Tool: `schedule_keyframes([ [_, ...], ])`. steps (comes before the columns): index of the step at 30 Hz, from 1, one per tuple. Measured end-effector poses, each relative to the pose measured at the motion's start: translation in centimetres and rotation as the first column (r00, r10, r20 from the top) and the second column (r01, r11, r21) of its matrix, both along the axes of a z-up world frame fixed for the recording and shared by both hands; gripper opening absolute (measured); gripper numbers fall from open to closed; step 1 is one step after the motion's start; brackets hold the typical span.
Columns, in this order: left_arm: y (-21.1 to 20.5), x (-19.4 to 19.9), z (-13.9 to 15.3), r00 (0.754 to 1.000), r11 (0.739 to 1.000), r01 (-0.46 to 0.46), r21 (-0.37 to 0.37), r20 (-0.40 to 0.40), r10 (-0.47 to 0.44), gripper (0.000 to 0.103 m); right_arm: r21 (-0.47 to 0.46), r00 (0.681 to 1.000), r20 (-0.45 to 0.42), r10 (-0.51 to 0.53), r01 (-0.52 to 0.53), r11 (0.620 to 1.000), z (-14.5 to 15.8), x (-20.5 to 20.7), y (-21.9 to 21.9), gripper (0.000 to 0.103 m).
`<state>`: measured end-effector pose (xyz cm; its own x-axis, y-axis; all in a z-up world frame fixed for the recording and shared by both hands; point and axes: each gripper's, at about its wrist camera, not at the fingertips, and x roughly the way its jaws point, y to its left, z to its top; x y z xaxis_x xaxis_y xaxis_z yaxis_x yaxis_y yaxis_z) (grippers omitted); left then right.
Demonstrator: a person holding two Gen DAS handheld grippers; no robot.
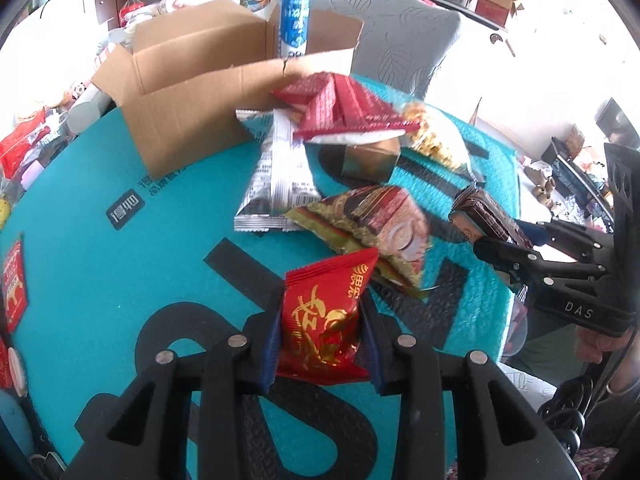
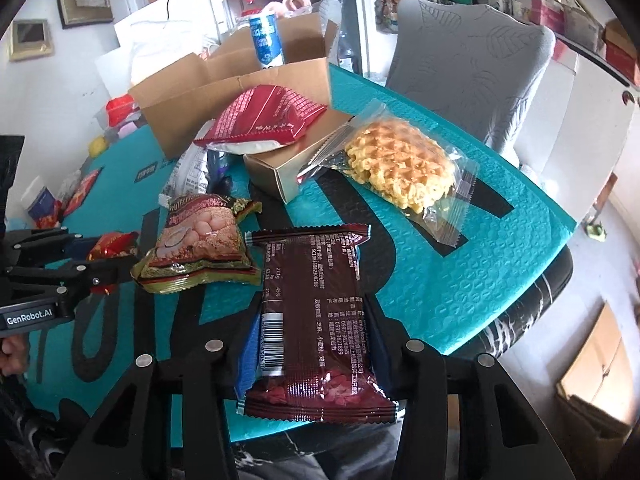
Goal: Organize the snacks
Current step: 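Carry the red packet with the left tool while the right tool carries the chocolate bar into the box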
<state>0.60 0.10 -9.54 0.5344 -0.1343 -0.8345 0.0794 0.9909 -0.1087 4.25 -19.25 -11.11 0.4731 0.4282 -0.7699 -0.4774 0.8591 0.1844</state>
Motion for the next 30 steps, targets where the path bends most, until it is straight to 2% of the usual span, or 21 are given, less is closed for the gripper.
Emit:
schedule_keyframes([
  [5, -0.6, -0.4, 1.5, 0.999, 1.000, 0.018, -0.015, 0.028, -0.017, 0.034, 0.046, 1.000, -0.010, -0.014, 0.015, 0.999, 1.3, -1.0, -1.0, 0.046],
  [14, -0.7, -0.7, 4.6, 0.996, 1.000, 0.013, -0.014, 0.089, -0.012, 0.034, 0.102, 0.998, 0.031, 0.051, -0.054, 0.993, 3.8, -2.4, -0.2, 0.046],
  [22, 0.2, -0.2, 7.9, 0.985, 1.000, -0.012, 0.005, 0.171, 0.011, 0.034, 0.141, 0.986, 0.110, 0.123, -0.138, 0.980, 7.4, -1.5, 2.3, 0.046],
  [30, 1.4, 1.5, 11.2, 0.962, 0.999, -0.035, 0.007, 0.271, 0.032, 0.034, 0.174, 0.970, 0.205, 0.127, -0.164, 0.971, 11.4, 0.3, 4.2, 0.046],
])
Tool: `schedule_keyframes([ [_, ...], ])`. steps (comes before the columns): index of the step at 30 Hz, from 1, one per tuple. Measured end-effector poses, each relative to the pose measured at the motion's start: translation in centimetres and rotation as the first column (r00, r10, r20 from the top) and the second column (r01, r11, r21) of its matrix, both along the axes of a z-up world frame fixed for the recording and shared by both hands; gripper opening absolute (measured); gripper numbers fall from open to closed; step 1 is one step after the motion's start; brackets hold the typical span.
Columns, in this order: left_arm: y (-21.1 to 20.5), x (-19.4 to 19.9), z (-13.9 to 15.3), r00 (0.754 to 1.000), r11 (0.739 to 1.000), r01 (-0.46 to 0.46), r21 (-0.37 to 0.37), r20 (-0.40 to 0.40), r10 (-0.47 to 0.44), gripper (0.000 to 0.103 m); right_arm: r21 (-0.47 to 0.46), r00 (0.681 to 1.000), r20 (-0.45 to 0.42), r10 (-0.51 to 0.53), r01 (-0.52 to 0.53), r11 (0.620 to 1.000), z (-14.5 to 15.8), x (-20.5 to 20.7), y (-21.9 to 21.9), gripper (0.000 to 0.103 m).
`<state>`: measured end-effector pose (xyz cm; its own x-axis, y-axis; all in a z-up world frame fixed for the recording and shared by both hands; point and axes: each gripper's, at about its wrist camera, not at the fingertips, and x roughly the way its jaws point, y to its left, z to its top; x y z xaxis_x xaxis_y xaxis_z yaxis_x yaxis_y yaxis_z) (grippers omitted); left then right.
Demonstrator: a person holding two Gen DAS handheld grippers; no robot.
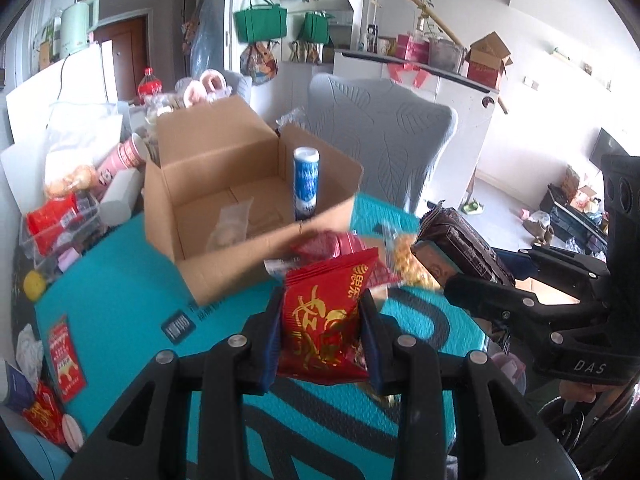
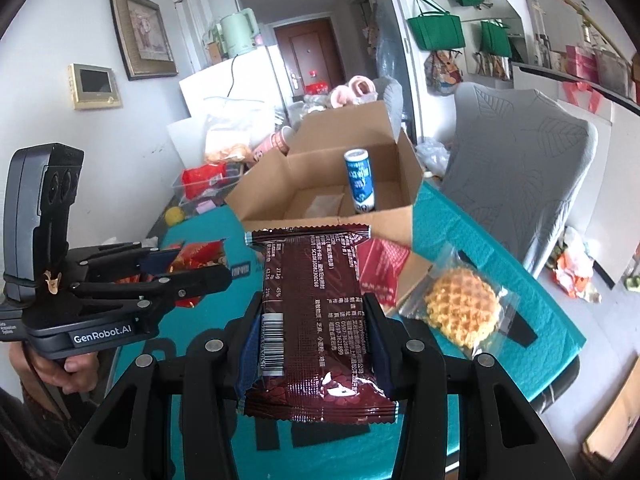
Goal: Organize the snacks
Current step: 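Carry the red packet with the left tool while the right tool carries the chocolate bar into the box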
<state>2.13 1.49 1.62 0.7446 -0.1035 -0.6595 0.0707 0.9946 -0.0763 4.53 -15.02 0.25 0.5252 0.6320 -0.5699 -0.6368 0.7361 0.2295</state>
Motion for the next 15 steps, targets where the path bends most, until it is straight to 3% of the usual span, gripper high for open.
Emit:
schedule_keyframes([
  [15, 4.1, 6.9, 4.8, 0.981, 0.996, -0.089, -0.002, 0.175, 0.088, 0.034, 0.060, 0.992, 0.124, 0.025, -0.033, 0.998, 6.1, 6.3, 4.0, 0.046],
])
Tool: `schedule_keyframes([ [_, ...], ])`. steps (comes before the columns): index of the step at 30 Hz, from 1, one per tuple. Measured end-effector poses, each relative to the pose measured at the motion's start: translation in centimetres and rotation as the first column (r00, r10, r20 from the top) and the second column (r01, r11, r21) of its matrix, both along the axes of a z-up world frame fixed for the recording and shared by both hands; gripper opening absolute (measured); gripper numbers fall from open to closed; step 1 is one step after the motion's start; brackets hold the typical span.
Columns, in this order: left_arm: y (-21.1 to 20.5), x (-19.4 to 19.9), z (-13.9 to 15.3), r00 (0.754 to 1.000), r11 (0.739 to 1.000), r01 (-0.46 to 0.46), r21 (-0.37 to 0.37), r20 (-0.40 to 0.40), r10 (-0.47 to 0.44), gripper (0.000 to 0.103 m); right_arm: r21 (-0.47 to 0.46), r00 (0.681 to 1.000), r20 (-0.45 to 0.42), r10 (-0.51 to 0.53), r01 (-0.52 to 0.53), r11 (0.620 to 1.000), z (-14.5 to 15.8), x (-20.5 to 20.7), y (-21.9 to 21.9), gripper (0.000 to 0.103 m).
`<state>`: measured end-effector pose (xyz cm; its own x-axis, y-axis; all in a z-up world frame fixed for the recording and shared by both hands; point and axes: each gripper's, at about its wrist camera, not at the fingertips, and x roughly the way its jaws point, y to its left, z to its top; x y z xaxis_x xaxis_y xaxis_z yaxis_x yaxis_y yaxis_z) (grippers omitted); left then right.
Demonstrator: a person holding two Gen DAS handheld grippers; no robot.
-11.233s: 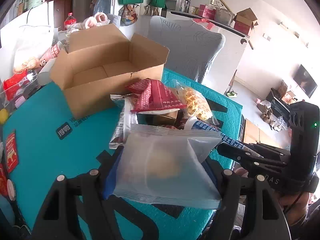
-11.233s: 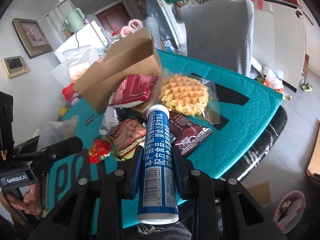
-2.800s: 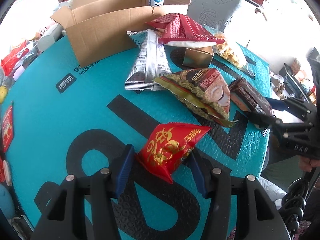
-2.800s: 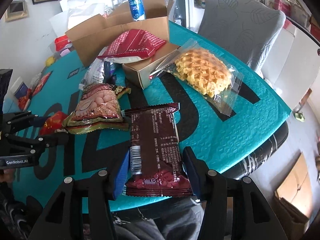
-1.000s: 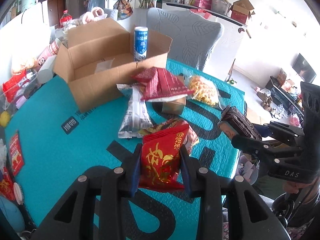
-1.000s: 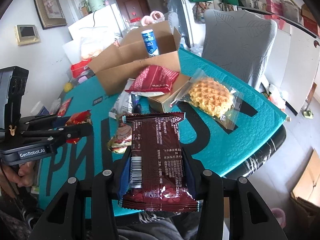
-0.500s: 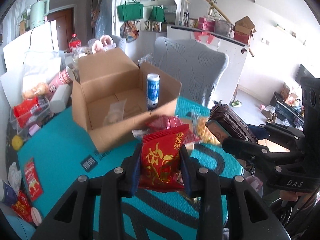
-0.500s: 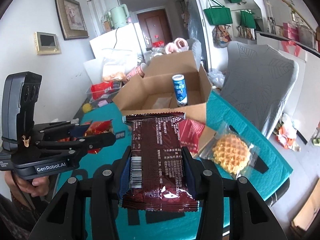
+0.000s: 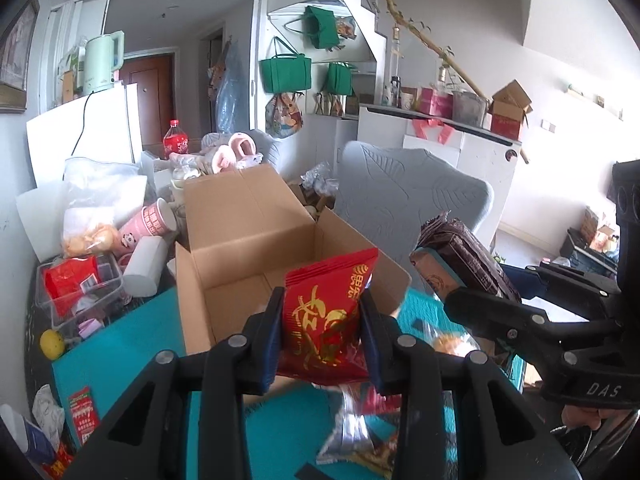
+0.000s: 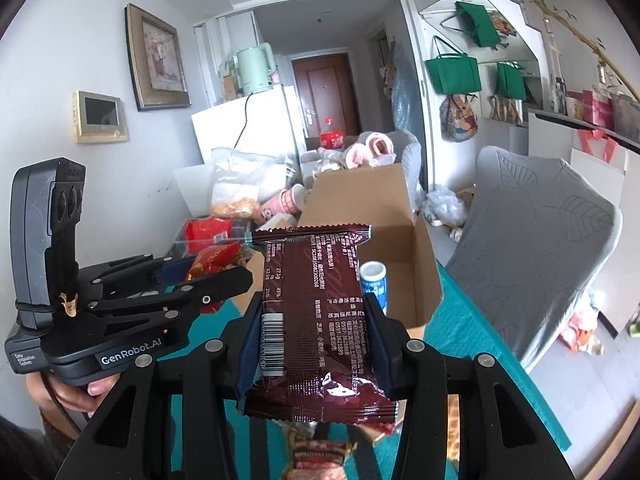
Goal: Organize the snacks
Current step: 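Carry the red packet with the left tool while the right tool carries the chocolate bar into the box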
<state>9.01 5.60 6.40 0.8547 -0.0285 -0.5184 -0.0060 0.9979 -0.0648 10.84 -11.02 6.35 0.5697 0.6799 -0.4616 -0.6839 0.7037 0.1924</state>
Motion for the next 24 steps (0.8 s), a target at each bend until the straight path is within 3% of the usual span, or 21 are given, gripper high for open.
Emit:
schedule_keyframes([
  [9, 3.0, 5.5, 0.7, 0.998, 0.998, -0.053, 0.021, 0.028, 0.052, 0.034, -0.014, 0.999, 0.012, -0.030, 0.030, 0.999, 1.2, 5.6, 3.1, 0.046],
  [13, 3.9, 8.2, -0.1, 0.996, 0.994, -0.082, 0.072, 0.021, 0.081, 0.034, -0.046, 0.999, 0.033, -0.031, 0.033, 0.998, 1.2, 7.7, 4.9, 0.046],
  [24, 7.5, 14.0, -5.4, 0.978, 0.990, -0.133, 0.055, -0.156, 0.140, 0.034, -0.160, 1.000, 0.001, -0.027, 0.027, 0.987, -1.4, 12.8, 9.9, 0.047],
])
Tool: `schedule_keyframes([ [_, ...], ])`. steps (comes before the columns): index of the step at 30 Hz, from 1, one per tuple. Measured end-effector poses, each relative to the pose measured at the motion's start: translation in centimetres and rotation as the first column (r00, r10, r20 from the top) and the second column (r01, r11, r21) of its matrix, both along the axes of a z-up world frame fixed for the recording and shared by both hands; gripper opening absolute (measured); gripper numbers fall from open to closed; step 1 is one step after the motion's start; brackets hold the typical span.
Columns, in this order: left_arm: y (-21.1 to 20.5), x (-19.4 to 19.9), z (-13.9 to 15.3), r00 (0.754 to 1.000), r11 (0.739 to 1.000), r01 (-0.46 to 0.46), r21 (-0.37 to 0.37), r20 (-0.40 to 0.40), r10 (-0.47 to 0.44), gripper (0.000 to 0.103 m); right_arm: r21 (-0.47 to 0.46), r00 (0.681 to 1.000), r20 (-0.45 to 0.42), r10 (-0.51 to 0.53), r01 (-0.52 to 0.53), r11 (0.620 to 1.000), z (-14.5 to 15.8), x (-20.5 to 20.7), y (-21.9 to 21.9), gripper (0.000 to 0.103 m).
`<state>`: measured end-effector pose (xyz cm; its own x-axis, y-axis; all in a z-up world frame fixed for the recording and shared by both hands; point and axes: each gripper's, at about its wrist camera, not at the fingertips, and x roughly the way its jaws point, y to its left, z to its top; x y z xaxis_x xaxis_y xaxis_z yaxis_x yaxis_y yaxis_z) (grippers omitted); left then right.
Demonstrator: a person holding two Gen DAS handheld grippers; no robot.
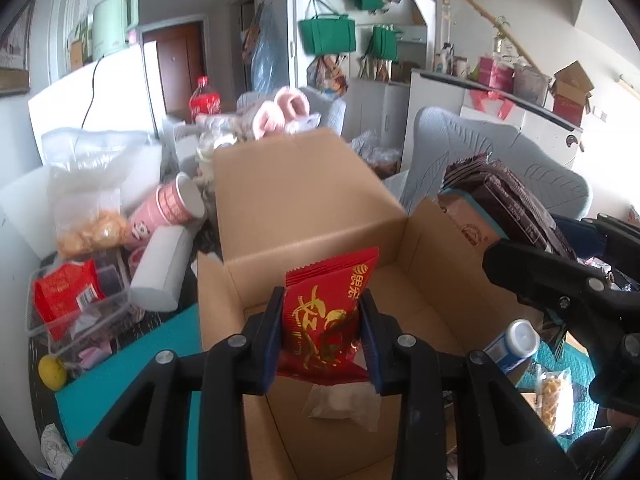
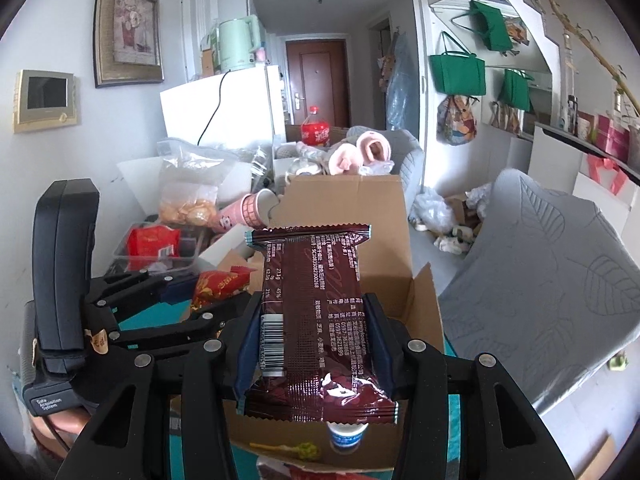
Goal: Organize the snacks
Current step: 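Carry the red packet with the left tool while the right tool carries the chocolate bar into the box, then open the left tool over the box while the right tool releases the chocolate bar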
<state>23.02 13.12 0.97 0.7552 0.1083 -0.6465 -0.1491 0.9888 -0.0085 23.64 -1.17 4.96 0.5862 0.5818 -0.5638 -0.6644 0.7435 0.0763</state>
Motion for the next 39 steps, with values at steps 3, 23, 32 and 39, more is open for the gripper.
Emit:
schedule_keyframes([
  [3, 0.2, 0.6, -1.0, 0.999, 1.000, -0.011, 0.005, -0.036, 0.011, 0.034, -0.034, 1.000, -0.020, 0.007, -0.007, 0.999, -0.9, 0.8, 1.2, 0.047],
  [23, -1.0, 2.0, -3.4, 0.984, 1.000, -0.020, 0.016, -0.177, 0.022, 0.035, -0.210, 0.998, -0.042, -0.056, 0.046, 0.977, -3.1, 2.7, 2.7, 0.058],
  [32, -1.1, 1.8, -3.3, 0.980, 0.999, -0.040, 0.028, -0.196, 0.045, 0.036, -0.198, 0.996, -0.010, -0.084, 0.080, 0.977, -2.0, 2.2, 2.0, 0.062],
  [39, -1.1, 0.5, -1.3, 0.990, 0.999, -0.050, -0.001, -0.131, 0.050, 0.036, -0.166, 0.996, 0.005, -0.086, 0.085, 0.982, -0.8, 1.5, 1.2, 0.062],
])
